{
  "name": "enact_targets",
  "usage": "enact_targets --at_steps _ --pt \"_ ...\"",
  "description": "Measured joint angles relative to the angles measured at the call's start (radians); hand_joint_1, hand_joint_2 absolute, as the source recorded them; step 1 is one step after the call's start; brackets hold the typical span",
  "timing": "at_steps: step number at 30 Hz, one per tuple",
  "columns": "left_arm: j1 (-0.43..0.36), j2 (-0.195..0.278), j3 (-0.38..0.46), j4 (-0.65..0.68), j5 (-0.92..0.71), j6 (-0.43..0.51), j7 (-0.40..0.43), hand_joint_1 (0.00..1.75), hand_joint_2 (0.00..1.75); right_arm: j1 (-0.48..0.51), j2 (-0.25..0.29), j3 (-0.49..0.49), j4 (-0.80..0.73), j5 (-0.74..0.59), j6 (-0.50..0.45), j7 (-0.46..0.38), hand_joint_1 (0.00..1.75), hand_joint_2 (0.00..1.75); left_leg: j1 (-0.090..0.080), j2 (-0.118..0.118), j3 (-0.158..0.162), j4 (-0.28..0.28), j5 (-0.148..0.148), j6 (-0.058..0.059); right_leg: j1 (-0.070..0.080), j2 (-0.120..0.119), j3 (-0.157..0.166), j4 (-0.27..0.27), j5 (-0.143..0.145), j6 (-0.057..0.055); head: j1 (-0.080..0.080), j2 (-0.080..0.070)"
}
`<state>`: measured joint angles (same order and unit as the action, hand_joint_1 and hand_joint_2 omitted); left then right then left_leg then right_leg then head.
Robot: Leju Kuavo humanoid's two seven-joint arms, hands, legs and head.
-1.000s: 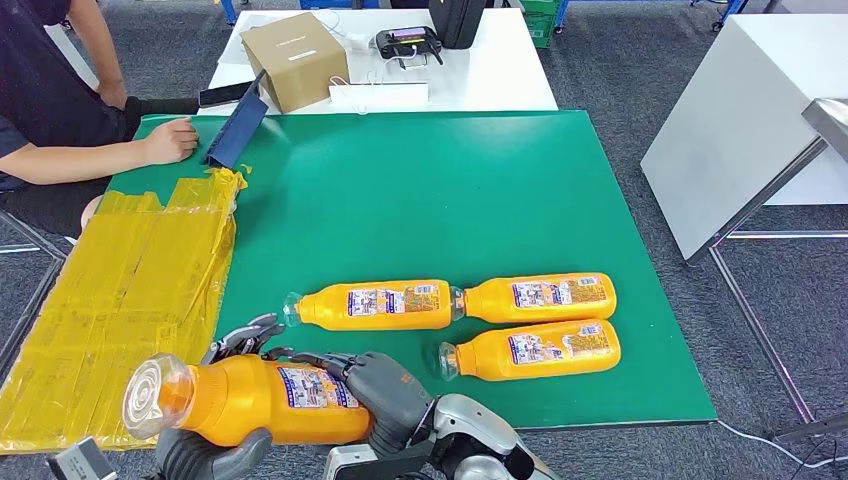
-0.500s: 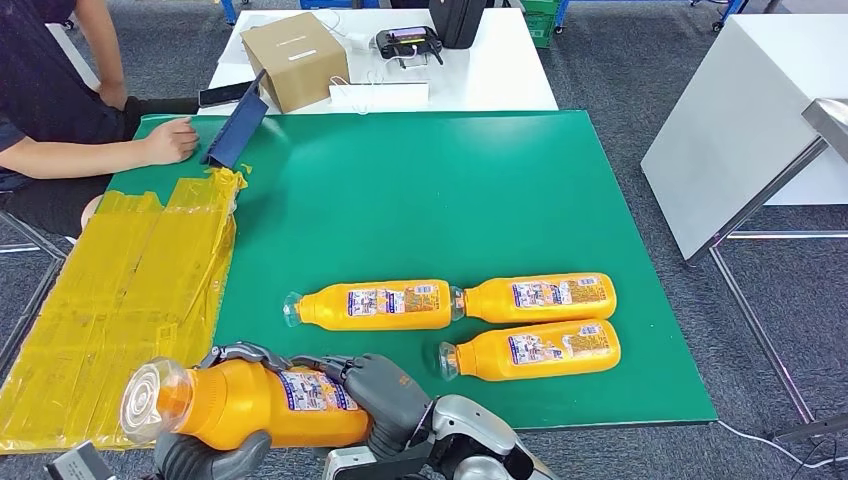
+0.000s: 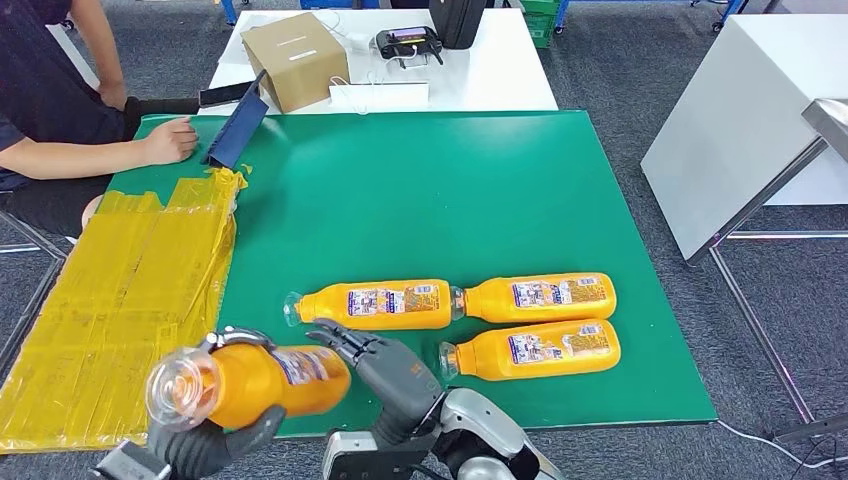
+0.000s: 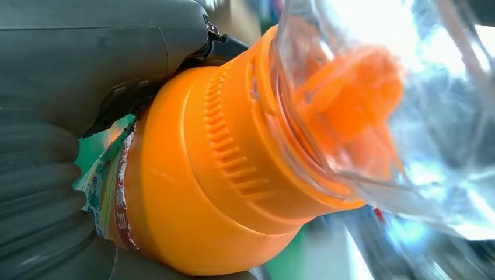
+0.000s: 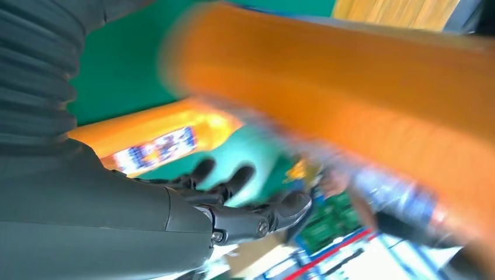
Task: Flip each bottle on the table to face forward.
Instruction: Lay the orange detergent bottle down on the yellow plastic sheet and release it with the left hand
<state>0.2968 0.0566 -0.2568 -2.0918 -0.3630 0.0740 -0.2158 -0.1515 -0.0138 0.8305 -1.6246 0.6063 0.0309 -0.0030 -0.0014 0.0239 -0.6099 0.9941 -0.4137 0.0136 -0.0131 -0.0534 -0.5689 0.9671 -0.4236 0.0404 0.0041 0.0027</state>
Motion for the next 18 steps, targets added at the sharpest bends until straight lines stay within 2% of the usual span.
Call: enact_targets --at_steps 6,11,15,18 --pt "-0.057 -0.014 0.126 0.027 -0.59 0.266 0.013 1.75 1.75 0.01 -0.024 -0.095 -0.027 0.022 -0.014 0.03 0.0 1.75 0.0 0.001 0.0 0.0 0.0 0.0 0.0 0.0 0.0 0.0 0.001 0.0 0.0 0.0" --pt "-0.071 -0.002 0.16 0.073 -0.886 0.399 0.053 1.75 1.75 0.015 -0.035 -0.152 -0.043 0.034 -0.02 0.051 0.0 1.75 0.0 0.001 0.0 0.0 0.0 0.0 0.0 0.0 0.0 0.0 0.0 0.0 0.0 0.0" --pt "-0.087 0.031 0.16 0.129 -1.097 0.449 0.127 1.75 1.75 0.008 -0.047 -0.188 -0.052 0.023 -0.01 0.072 0.0 1.75 0.0 0.001 0.0 0.0 0.0 0.0 0.0 0.0 0.0 0.0 0.0 0.0 0.0 0.0" --pt "-0.101 0.071 0.152 0.188 -1.178 0.406 0.182 1.75 1.75 -0.005 -0.059 -0.203 -0.056 0.011 0.016 0.096 0.0 1.75 0.0 0.001 0.0 0.0 0.0 0.0 0.0 0.0 0.0 0.0 0.0 0.0 0.0 0.0"
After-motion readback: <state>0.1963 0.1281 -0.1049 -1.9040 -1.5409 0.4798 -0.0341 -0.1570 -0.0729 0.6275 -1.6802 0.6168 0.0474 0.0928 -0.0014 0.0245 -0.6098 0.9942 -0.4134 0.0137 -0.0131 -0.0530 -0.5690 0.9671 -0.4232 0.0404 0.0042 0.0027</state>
